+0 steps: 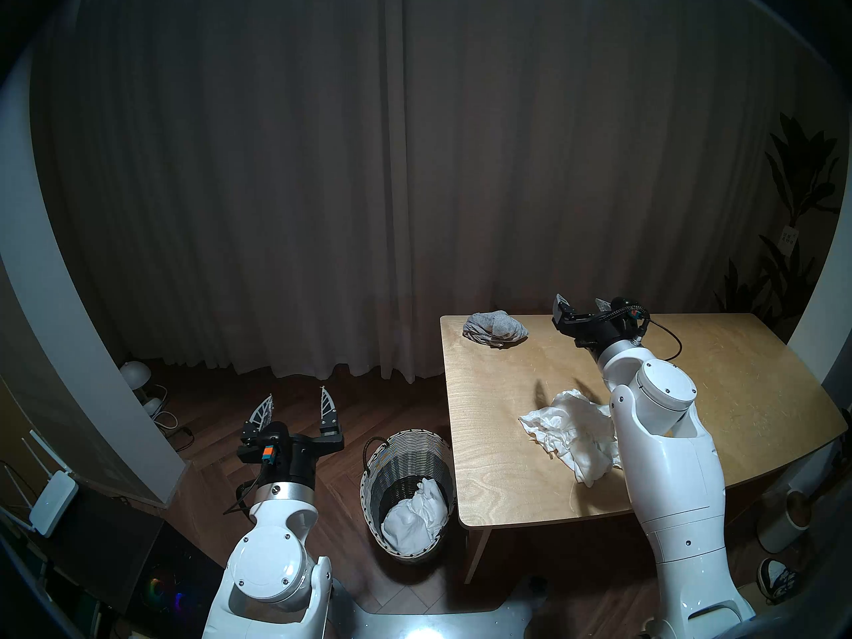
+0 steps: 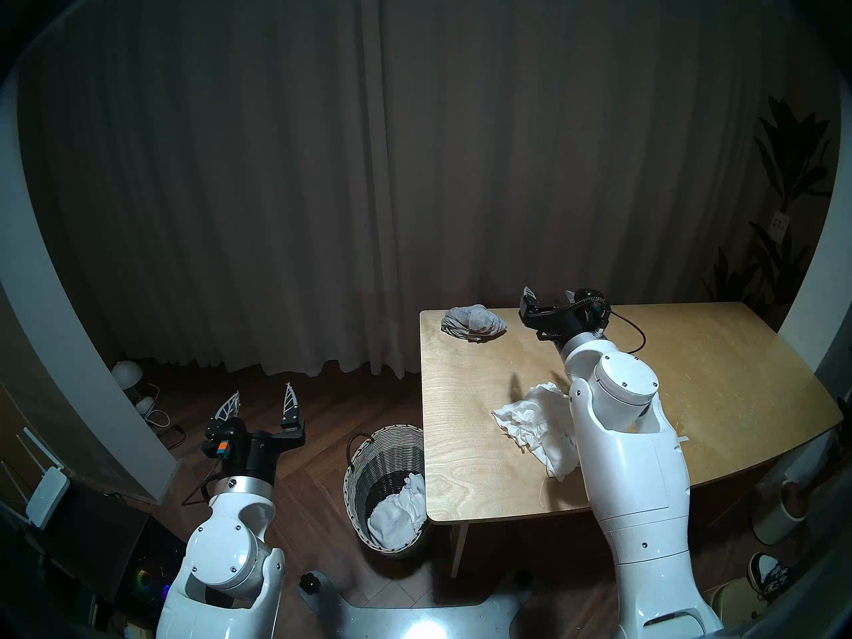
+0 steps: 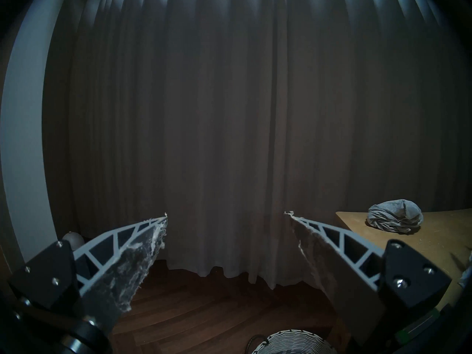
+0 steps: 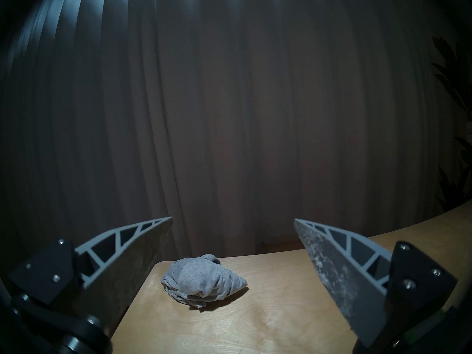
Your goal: Toss clothes into the laundry hamper
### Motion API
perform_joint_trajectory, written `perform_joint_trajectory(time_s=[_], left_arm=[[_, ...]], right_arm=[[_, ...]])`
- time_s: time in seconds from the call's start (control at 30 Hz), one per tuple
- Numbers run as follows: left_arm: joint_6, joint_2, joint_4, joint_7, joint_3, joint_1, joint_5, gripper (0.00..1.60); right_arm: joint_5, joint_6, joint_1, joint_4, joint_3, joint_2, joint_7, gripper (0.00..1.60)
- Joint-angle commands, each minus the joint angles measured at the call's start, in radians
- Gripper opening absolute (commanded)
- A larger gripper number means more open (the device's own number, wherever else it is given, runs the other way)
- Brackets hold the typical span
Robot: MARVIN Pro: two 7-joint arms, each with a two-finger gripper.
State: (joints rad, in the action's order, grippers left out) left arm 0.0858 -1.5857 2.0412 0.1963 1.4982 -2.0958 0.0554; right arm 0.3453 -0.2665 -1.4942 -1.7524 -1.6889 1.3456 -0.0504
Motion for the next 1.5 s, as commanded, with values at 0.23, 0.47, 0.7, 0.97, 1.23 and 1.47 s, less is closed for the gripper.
perform_joint_trajectory(time_s=[0.23, 0.47, 0.7, 0.97, 1.23, 1.47], left_arm=[[-0.092, 0.054, 0.095, -0.122, -0.118, 0.175, 0.144, 1.6], [-0.134, 0.055, 0.053, -0.193, -0.139, 0.243, 0.189, 1.6], [-0.181, 0.052, -0.038, -0.227, -0.112, 0.325, 0.204, 1.6], [-0.228, 0.035, -0.139, -0.244, -0.092, 0.394, 0.211, 1.6], [-0.265, 0.014, -0.22, -0.263, -0.102, 0.482, 0.227, 1.6], [-0.287, -0.003, -0.261, -0.279, -0.128, 0.535, 0.245, 1.6]], right_arm=[[0.036, 0.007, -0.018, 0.003, -0.145, -0.06, -0.019, 1.6], [0.043, 0.003, -0.043, 0.035, -0.189, -0.073, -0.028, 1.6], [0.05, 0.004, -0.049, 0.045, -0.199, -0.075, -0.038, 1.6], [0.056, 0.004, -0.054, 0.057, -0.205, -0.077, -0.046, 1.6], [0.061, 0.004, -0.054, 0.067, -0.208, -0.079, -0.053, 1.6], [0.065, 0.004, -0.053, 0.076, -0.21, -0.081, -0.06, 1.6]])
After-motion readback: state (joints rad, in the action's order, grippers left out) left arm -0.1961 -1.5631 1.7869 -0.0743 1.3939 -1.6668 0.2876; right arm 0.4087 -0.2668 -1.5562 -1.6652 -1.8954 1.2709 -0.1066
